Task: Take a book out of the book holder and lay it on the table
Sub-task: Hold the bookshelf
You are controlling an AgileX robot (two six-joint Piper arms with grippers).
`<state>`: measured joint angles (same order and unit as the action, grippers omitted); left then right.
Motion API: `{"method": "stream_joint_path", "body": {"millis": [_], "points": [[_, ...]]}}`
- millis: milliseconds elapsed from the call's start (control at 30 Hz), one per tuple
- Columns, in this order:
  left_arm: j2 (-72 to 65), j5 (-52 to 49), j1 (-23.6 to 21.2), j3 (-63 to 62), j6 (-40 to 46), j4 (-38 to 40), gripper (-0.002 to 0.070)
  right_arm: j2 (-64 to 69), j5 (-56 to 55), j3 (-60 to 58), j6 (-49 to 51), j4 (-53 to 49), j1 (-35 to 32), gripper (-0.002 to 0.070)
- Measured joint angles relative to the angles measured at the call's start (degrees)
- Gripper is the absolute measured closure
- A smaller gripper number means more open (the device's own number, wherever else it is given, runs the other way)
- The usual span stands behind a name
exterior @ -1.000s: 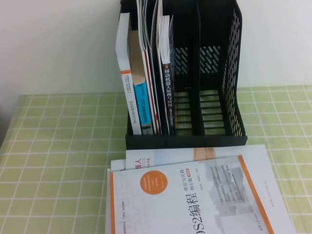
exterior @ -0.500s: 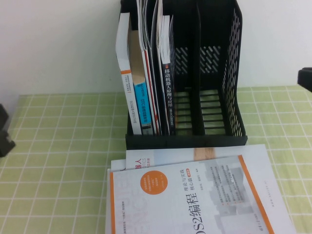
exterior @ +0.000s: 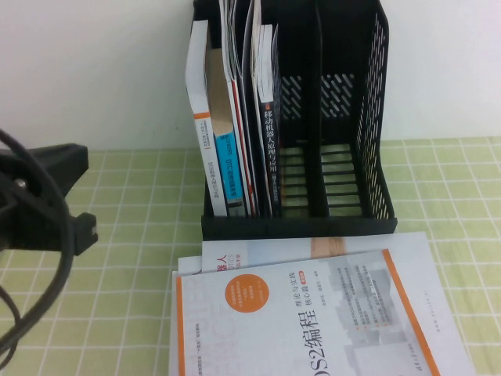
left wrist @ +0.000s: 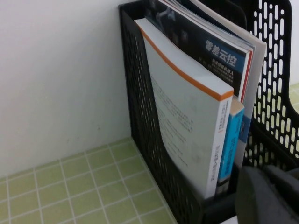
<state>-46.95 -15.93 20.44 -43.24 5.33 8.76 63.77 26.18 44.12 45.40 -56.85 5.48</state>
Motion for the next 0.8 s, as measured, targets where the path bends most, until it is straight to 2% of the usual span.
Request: {"method": "stream_joint_path", "body": {"millis": [133, 267, 367, 500, 600, 800], "points": [[-4.3, 1.4, 0.0, -2.9, 1.5, 0.0, 0.0678, 1.4, 4.9, 1.2, -16.2, 28.0, 0.6, 0.0678], [-11.0, 1.7, 0.0, -7.8, 2.5, 0.0, 0.0678, 2.9, 5.7, 1.2, -46.8, 59.6, 4.0, 0.0678], [-16.3, 1.7, 0.0, -12.8, 3.0, 0.1, 0.0678, 3.8, 5.9, 1.2, -68.2, 79.0, 6.4, 0.0678], [-24.1, -0.5, 0.0, -20.8, 4.5, 2.2, 0.0678, 5.1, 5.7, 1.2, -86.8, 98.7, 7.9, 0.0678], [-29.4, -4.8, 0.0, -27.8, 11.8, 9.3, 0.0678, 5.9, 4.2, 1.2, -97.1, 111.7, 8.0, 0.0678], [-39.2, -14.2, 0.1, -42.0, 38.3, 31.6, 0.0678, 8.8, 2.1, 1.2, -112.0, 128.8, 8.0, 0.0678]]}}
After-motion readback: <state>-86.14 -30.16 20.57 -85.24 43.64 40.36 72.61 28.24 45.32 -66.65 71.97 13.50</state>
